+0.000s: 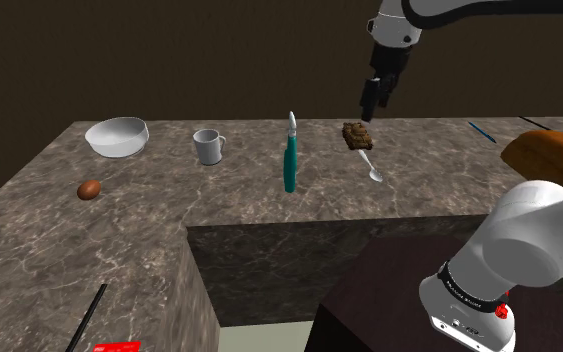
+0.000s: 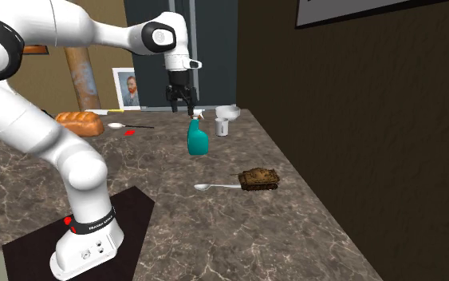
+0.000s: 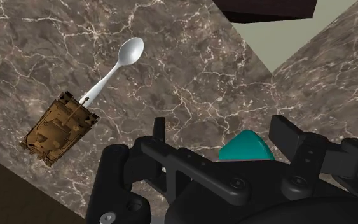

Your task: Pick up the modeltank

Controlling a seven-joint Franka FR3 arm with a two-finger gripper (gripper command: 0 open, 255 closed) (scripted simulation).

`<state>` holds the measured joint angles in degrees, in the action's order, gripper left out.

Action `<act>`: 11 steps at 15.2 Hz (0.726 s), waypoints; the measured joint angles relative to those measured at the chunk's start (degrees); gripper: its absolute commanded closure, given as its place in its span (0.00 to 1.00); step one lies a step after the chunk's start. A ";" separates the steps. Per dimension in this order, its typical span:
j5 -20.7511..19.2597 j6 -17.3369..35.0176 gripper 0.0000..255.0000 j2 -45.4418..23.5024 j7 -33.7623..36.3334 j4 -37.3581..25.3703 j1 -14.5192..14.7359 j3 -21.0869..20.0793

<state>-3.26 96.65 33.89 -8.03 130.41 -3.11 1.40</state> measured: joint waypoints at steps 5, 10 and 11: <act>-0.61 4.57 0.00 -8.00 -1.19 -2.50 -2.40 3.77; -0.29 9.12 0.00 -16.23 -2.46 -5.06 -4.55 7.36; -0.09 9.66 0.00 -17.61 -2.62 -5.65 -4.92 7.97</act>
<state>-3.36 106.31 16.28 -10.65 124.76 -8.04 9.36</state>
